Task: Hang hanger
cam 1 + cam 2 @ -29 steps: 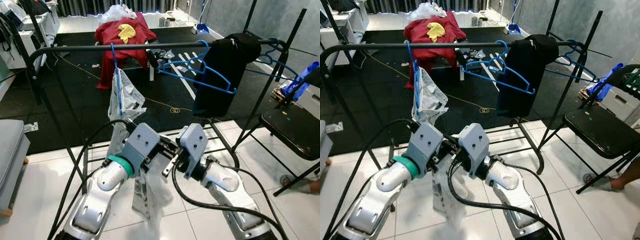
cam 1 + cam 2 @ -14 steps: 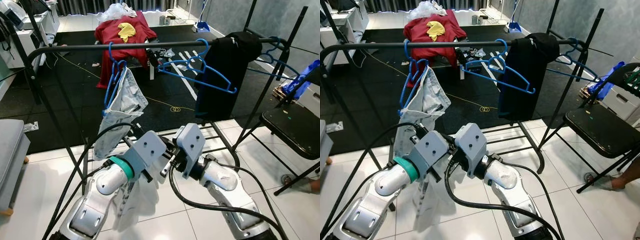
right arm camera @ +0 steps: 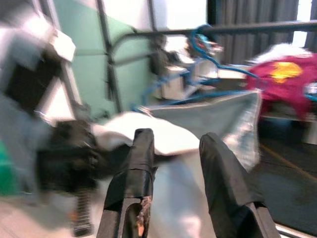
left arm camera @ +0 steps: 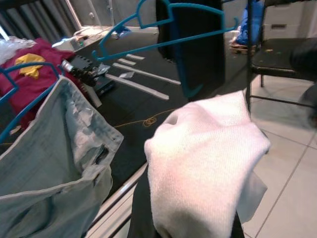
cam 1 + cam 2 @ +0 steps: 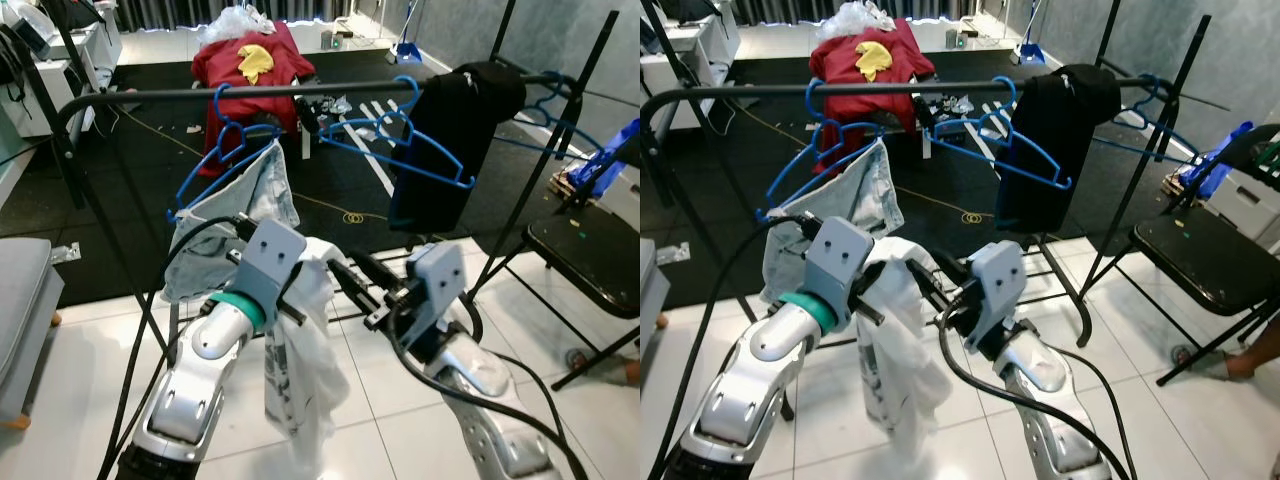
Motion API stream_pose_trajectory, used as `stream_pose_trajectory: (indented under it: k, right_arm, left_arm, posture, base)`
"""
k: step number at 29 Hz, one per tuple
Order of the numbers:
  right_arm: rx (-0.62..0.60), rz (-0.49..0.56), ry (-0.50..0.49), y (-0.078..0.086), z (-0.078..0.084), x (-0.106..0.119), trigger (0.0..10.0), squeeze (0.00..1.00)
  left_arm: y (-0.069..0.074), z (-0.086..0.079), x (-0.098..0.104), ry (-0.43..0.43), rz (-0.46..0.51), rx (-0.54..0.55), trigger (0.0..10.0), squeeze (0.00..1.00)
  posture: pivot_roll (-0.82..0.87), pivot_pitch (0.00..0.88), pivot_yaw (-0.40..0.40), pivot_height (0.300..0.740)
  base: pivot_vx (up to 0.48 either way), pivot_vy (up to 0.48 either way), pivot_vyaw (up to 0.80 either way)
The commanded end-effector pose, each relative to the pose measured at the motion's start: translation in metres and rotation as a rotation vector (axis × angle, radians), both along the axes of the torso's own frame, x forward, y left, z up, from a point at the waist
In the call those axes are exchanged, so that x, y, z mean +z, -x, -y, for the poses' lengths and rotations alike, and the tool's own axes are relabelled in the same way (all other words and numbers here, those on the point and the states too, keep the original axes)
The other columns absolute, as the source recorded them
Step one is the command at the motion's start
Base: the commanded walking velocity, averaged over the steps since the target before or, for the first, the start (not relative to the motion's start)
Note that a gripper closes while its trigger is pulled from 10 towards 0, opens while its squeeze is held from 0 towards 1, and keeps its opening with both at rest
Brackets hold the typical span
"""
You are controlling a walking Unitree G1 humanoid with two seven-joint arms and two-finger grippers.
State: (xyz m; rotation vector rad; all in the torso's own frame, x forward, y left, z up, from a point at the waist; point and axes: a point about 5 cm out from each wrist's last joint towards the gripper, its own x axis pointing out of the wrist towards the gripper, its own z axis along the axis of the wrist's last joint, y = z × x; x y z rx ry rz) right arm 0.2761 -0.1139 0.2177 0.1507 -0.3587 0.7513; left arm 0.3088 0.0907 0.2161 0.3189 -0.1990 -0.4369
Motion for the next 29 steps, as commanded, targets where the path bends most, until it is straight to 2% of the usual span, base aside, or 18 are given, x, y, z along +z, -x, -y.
stream_pose_trajectory:
  k: [1, 2, 3, 5, 6, 7, 8, 11, 13, 14, 17, 18, 20, 22, 24, 25, 27, 29]
  right_arm:
    - [0.022, 0.002, -0.081, 0.007, 0.014, 0.010, 10.0, 0.00]
    - [-0.011, -0.015, -0.068, 0.010, 0.033, 0.007, 10.0, 0.00]
    - [-0.011, -0.015, -0.068, 0.010, 0.033, 0.007, 10.0, 0.00]
    - [-0.075, -0.085, 0.099, 0.016, 0.064, -0.015, 10.0, 0.00]
    - [-0.075, -0.085, 0.099, 0.016, 0.064, -0.015, 10.0, 0.00]
    - [-0.142, -0.213, 0.312, 0.022, 0.087, -0.054, 10.0, 0.00]
    - [-0.142, -0.213, 0.312, 0.022, 0.087, -0.054, 10.0, 0.00]
    - [-0.253, -0.365, 0.559, 0.031, 0.113, -0.105, 10.0, 0.00]
    - [-0.373, -0.347, 0.596, 0.025, 0.122, -0.111, 10.0, 0.00]
    - [-0.373, -0.347, 0.596, 0.025, 0.122, -0.111, 10.0, 0.00]
    - [-0.416, -0.275, 0.451, 0.010, 0.110, -0.091, 10.0, 0.00]
    - [-0.416, -0.275, 0.451, 0.010, 0.110, -0.091, 10.0, 0.00]
    - [-0.370, -0.240, 0.309, 0.002, 0.096, -0.075, 10.0, 0.00]
    - [-0.370, -0.240, 0.309, 0.002, 0.096, -0.075, 10.0, 0.00]
    - [-0.311, -0.217, 0.187, -0.003, 0.088, -0.062, 10.0, 0.00]
    - [-0.311, -0.217, 0.187, -0.003, 0.088, -0.062, 10.0, 0.00]
    - [-0.228, -0.212, 0.105, -0.008, 0.084, -0.054, 10.0, 0.00]
    - [-0.183, -0.215, 0.088, -0.008, 0.083, -0.053, 10.0, 0.00]
  left_arm:
    - [0.003, 0.002, 0.001, 0.012, 0.014, -0.030, 0.0, 0.00]
    - [0.004, 0.004, 0.003, 0.046, 0.013, -0.058, 0.0, 0.00]
    - [0.004, 0.004, 0.003, 0.046, 0.013, -0.058, 0.0, 0.00]
    - [0.008, 0.008, 0.011, 0.132, 0.011, -0.128, 0.0, 0.00]
    - [0.008, 0.008, 0.011, 0.132, 0.011, -0.128, 0.0, 0.00]
    - [0.010, 0.012, 0.021, 0.226, 0.009, -0.194, 0.0, 0.00]
    - [0.010, 0.012, 0.021, 0.226, 0.009, -0.194, 0.0, 0.00]
    - [0.013, 0.014, 0.036, 0.364, 0.008, -0.286, 0.0, 0.00]
    - [0.016, 0.015, 0.045, 0.432, 0.009, -0.355, 0.0, 0.00]
    - [0.016, 0.015, 0.045, 0.432, 0.009, -0.355, 0.0, 0.00]
    - [0.026, 0.014, 0.051, 0.454, 0.002, -0.490, 0.0, 0.00]
    - [0.026, 0.014, 0.051, 0.454, 0.002, -0.490, 0.0, 0.00]
    - [0.031, 0.013, 0.048, 0.420, -0.009, -0.553, 0.0, 0.00]
    - [0.031, 0.013, 0.048, 0.420, -0.009, -0.553, 0.0, 0.00]
    - [0.038, 0.011, 0.042, 0.381, -0.028, -0.619, 0.0, 0.00]
    - [0.038, 0.011, 0.042, 0.381, -0.028, -0.619, 0.0, 0.00]
    - [0.044, 0.005, 0.038, 0.373, -0.051, -0.662, 0.0, 0.00]
    - [0.046, 0.003, 0.038, 0.377, -0.054, -0.671, 0.0, 0.00]
  posture:
    - [-0.16, 0.102, 0.072, 0.740]
    - [-0.17, 0.104, 0.071, 0.740]
    - [-0.17, 0.104, 0.071, 0.740]
    - [-0.18, 0.104, 0.071, 0.740]
    - [-0.18, 0.104, 0.071, 0.740]
    - [-0.18, 0.103, 0.071, 0.740]
    - [-0.18, 0.103, 0.071, 0.740]
    - [-0.19, 0.103, 0.073, 0.740]
    - [-0.19, 0.103, 0.073, 0.740]
    - [-0.19, 0.103, 0.073, 0.740]
    - [-0.19, 0.100, 0.086, 0.740]
    - [-0.19, 0.100, 0.086, 0.740]
    - [-0.18, 0.097, 0.089, 0.740]
    - [-0.18, 0.097, 0.089, 0.740]
    - [-0.17, 0.095, 0.086, 0.740]
    - [-0.17, 0.095, 0.086, 0.740]
    - [-0.16, 0.095, 0.081, 0.740]
    - [-0.16, 0.095, 0.081, 0.740]
  base:
    - [0.000, 0.000, 0.00]
    - [0.000, 0.000, 0.00]
    - [0.000, 0.000, 0.00]
    - [0.000, 0.000, 0.00]
    - [0.000, 0.000, 0.00]
    - [0.000, 0.000, 0.00]
    - [0.000, 0.000, 0.00]
    - [0.000, 0.000, 0.00]
    - [0.000, 0.000, 0.00]
    - [0.000, 0.000, 0.00]
    - [0.000, 0.000, 0.00]
    - [0.000, 0.000, 0.00]
    - [0.000, 0.000, 0.00]
    - [0.000, 0.000, 0.00]
    - [0.000, 0.000, 0.00]
    - [0.000, 0.000, 0.00]
    - [0.000, 0.000, 0.00]
    - [0.000, 0.000, 0.00]
